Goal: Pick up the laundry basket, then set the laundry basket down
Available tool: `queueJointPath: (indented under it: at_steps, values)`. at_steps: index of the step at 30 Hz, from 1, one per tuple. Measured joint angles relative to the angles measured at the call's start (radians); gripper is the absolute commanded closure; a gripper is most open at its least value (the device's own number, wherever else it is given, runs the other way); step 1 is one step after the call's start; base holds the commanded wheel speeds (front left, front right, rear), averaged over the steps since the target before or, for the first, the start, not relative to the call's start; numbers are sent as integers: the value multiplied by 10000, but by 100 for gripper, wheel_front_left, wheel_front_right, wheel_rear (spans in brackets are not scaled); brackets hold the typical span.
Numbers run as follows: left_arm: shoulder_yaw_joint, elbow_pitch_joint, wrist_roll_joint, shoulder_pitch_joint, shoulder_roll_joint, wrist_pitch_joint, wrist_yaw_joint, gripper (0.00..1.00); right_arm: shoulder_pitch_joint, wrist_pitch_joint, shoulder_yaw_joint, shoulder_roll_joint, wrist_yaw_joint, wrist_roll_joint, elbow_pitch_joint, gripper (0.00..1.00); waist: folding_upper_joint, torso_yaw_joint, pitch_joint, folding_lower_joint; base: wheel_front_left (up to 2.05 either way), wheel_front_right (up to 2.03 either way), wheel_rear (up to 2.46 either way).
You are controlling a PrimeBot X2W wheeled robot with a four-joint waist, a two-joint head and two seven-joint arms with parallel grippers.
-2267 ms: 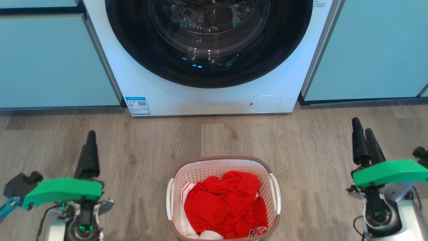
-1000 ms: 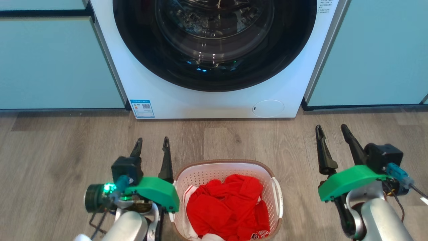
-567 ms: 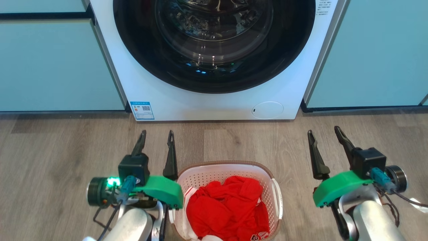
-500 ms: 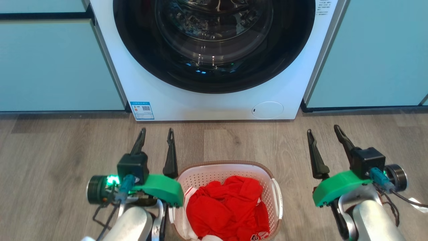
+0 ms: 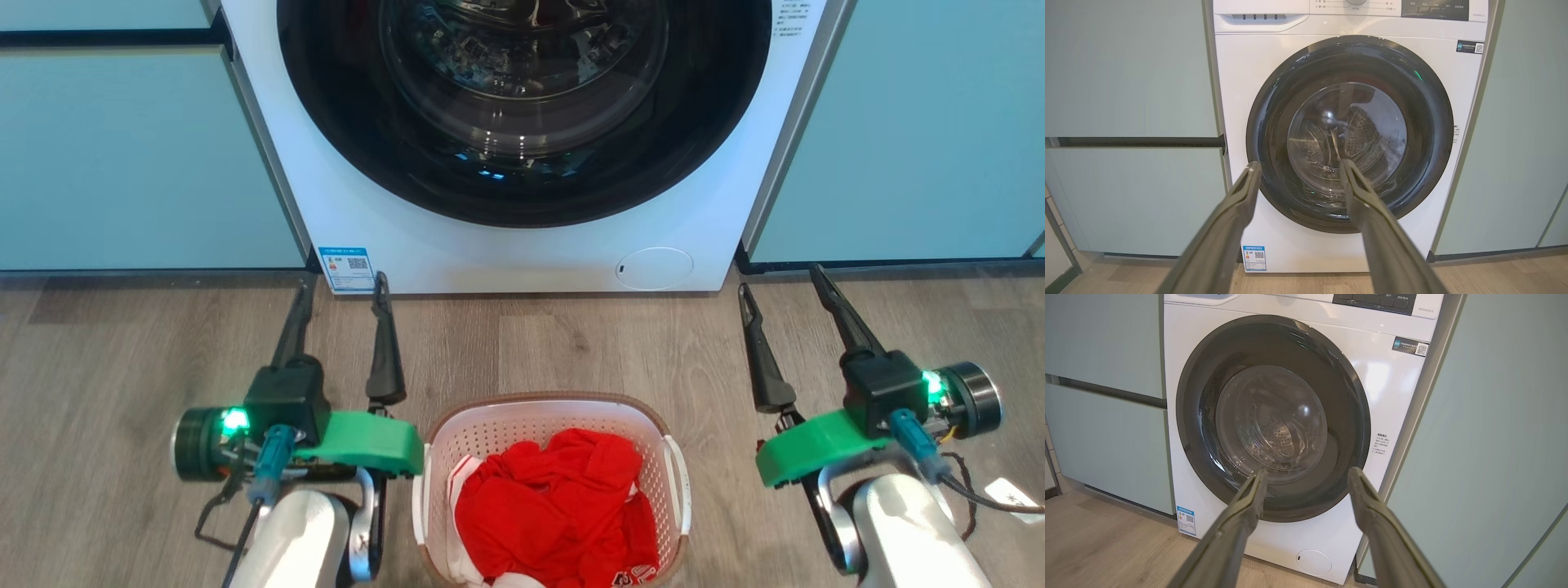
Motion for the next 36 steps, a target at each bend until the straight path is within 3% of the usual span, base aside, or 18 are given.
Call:
queueJointPath:
  at_steps: [6,13,21,30,36]
  values:
    - [63,56,19,8,-4,-142,-339,0,9,-98,21,2,0,-261,-44,0,0,-9,11,0,0,0,0]
    - [159,709,-1108,29,-13,-144,-876,0,38,-98,-318,61,0,-144,171,0,0,-2,61,0,0,0,0]
    - [313,1185,-1081,198,-17,-144,-1062,0,258,-100,-598,249,0,155,606,0,0,-24,197,0,0,0,0]
    - [4,2968,-1097,174,-33,-142,-1237,0,306,-98,-556,278,0,405,1636,0,0,-95,636,0,0,0,0]
    - [-255,4360,-1613,-528,-44,-140,-1733,0,-169,-98,-242,278,0,614,2426,0,0,-151,1475,0,0,0,0]
